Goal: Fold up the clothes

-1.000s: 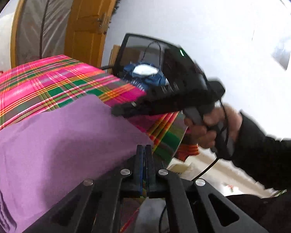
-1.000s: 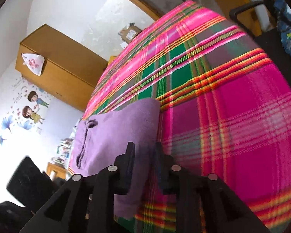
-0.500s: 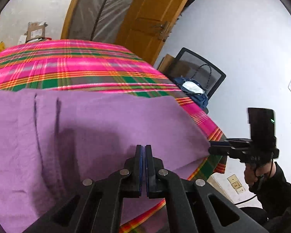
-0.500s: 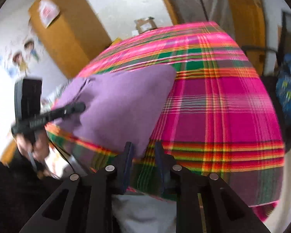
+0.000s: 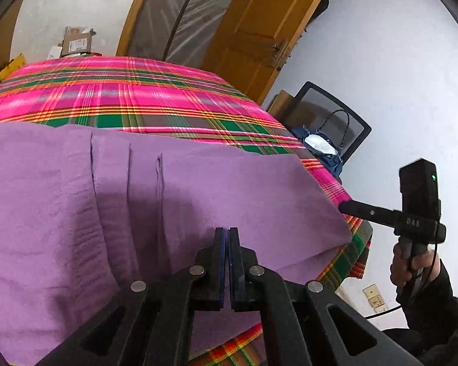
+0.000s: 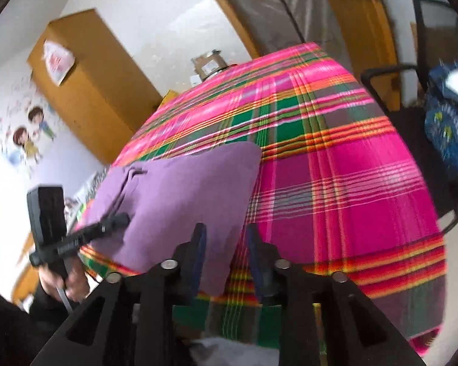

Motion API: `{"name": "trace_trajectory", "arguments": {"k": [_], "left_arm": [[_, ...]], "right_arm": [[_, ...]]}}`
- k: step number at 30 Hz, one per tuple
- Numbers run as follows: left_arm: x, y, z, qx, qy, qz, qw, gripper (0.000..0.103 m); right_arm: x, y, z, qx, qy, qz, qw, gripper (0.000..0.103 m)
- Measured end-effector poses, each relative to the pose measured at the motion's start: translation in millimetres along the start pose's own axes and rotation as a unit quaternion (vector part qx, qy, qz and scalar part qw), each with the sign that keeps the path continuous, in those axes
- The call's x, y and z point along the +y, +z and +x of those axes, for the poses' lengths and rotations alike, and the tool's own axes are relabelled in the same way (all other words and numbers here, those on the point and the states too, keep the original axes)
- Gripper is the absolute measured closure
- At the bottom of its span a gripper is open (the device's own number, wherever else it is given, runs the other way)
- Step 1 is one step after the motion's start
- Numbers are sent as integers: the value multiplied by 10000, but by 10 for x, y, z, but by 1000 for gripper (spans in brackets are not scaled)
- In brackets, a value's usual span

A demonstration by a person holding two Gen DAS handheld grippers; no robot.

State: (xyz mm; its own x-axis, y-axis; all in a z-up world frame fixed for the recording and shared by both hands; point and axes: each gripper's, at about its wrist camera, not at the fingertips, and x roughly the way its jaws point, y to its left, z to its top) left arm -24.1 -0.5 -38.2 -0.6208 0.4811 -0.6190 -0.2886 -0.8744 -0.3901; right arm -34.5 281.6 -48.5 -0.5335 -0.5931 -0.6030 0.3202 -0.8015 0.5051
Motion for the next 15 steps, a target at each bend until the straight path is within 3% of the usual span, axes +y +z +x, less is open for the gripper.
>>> {"name": "trace_trajectory", "arguments": {"k": [4, 9, 15], "left_arm": [[-8, 65, -49, -184, 19, 31, 9998, 102], [63, 42, 92, 18, 190, -66, 9998, 102], [44, 7, 95, -23, 240, 0, 9997, 102]], "right_arm": [[-71, 42, 153, 134, 150, 277, 9994, 70], [-138, 103, 242, 173, 372, 515, 9978, 70], [-186, 246, 379, 178, 478, 527, 9973, 70]]}}
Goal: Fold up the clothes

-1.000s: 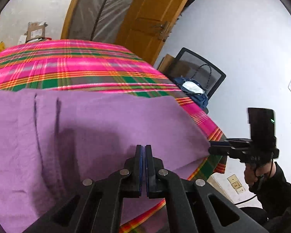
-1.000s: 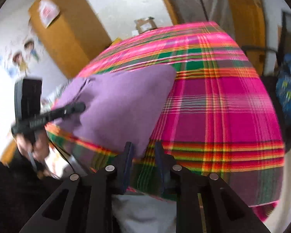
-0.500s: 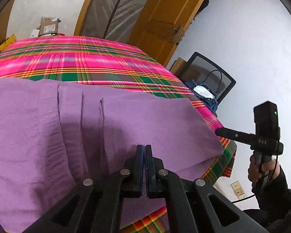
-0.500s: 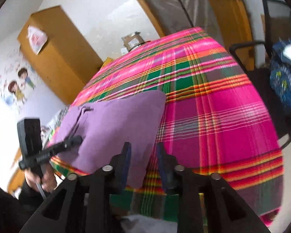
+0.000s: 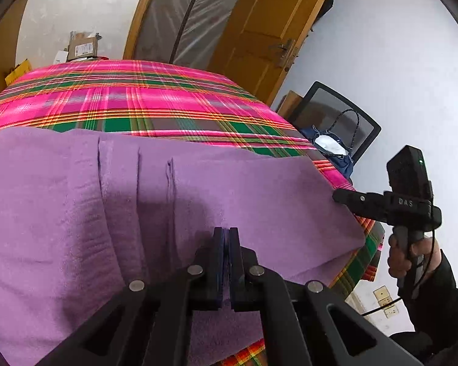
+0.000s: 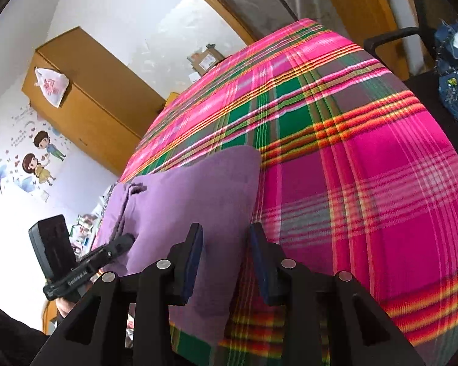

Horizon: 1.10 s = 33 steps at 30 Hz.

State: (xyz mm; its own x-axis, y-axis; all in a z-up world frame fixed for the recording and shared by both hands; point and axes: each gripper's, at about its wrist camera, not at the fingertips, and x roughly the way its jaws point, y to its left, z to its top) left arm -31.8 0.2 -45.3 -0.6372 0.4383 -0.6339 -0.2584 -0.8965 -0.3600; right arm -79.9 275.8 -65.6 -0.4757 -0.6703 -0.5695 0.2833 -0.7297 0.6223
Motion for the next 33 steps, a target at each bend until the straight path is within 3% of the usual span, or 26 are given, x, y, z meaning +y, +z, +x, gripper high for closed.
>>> {"name": "trace_trajectory", "arguments": {"k": [7, 17, 28, 33], "left_arm": [[1, -4, 8, -17, 13, 31, 10000, 102], [3, -10, 14, -40, 0, 45, 10000, 102], [2, -25, -47, -46, 33, -40, 10000, 102], [42, -28, -144, -107, 114, -156, 9998, 102]], "right_arm": [[-9, 52, 100, 207, 246, 19, 9995, 69], [51, -165, 16, 987, 661, 150, 9928, 68], [119, -180, 89, 706, 822, 284, 9937, 68], [111, -227, 20, 483, 1126, 388, 9917, 68]]}}
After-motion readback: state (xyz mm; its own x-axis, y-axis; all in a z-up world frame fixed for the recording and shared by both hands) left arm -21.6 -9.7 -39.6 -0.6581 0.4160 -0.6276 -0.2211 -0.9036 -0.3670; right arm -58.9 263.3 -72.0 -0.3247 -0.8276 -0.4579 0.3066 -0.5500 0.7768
